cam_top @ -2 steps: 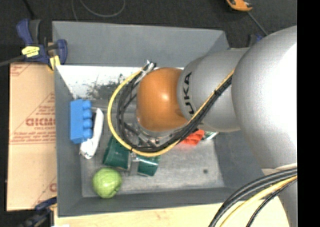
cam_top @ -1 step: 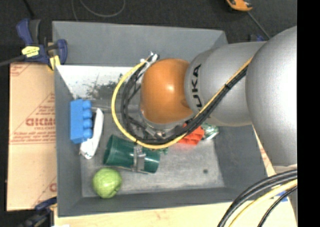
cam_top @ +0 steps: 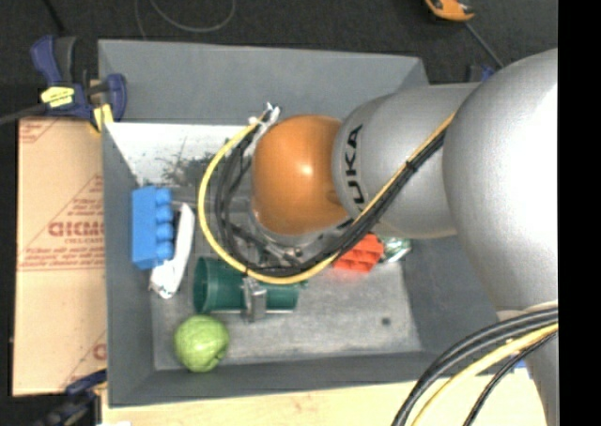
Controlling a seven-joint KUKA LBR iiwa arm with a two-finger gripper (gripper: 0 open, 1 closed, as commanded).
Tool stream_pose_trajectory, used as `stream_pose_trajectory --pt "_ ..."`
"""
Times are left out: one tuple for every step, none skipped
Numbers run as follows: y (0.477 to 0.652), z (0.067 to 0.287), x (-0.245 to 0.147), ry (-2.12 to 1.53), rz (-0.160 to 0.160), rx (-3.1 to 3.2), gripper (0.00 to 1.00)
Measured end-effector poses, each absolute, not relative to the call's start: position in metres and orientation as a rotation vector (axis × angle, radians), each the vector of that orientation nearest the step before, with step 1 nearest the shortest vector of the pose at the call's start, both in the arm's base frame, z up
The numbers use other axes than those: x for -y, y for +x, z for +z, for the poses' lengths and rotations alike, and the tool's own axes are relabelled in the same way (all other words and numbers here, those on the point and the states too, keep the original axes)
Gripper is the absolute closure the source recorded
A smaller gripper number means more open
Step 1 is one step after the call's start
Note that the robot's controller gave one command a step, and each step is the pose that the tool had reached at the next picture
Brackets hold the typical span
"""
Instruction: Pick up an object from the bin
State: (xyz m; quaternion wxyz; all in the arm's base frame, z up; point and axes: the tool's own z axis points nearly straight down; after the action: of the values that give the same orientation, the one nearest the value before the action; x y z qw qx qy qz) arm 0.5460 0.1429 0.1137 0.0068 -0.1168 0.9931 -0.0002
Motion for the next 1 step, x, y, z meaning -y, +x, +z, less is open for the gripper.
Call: stream_pose_trajectory --pt "0.5574 0.0837 -0.1459 -0.372 0.002 -3.116 0.00"
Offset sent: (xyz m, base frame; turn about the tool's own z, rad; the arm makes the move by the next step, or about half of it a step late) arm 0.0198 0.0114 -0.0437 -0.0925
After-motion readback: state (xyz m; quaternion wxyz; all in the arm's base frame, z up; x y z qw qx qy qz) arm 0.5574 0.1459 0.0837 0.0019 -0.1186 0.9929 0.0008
